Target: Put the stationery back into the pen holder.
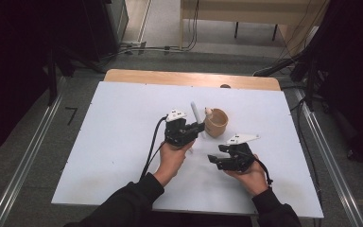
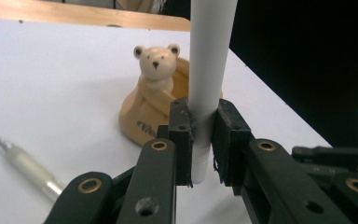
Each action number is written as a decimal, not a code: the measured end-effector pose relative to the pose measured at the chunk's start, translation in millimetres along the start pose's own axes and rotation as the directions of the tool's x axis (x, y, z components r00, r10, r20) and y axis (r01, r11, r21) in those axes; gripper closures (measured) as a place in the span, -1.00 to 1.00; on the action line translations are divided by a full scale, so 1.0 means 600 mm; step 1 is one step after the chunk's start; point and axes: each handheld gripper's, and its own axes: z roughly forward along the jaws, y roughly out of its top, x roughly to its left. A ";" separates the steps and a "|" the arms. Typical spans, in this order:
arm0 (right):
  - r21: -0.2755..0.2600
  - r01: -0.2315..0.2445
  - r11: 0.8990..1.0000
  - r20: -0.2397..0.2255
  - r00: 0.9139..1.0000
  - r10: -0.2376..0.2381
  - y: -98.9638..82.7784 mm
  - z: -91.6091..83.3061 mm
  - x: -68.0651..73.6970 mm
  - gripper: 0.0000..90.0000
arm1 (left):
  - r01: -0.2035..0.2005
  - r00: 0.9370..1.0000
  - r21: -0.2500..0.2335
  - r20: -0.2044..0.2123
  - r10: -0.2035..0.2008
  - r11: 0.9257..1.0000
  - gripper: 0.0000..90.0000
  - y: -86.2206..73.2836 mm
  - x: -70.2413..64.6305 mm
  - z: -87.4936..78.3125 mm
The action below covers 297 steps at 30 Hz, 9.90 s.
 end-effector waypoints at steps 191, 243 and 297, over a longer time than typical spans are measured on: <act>-0.021 -0.041 0.999 0.264 0.963 0.045 0.163 0.237 0.057 0.59 | -0.026 0.959 0.047 -0.282 0.038 0.999 -0.48 -0.070 0.155 -0.180; -0.187 -0.072 0.980 0.085 0.992 0.089 0.159 0.142 0.081 0.76 | 0.019 0.999 0.160 -0.044 -0.012 0.987 -0.14 -0.089 0.083 -0.108; -0.296 -0.101 0.950 0.001 0.994 0.106 0.157 0.122 0.099 0.76 | 0.176 0.978 0.190 0.078 -0.193 0.966 0.53 -0.081 0.088 -0.061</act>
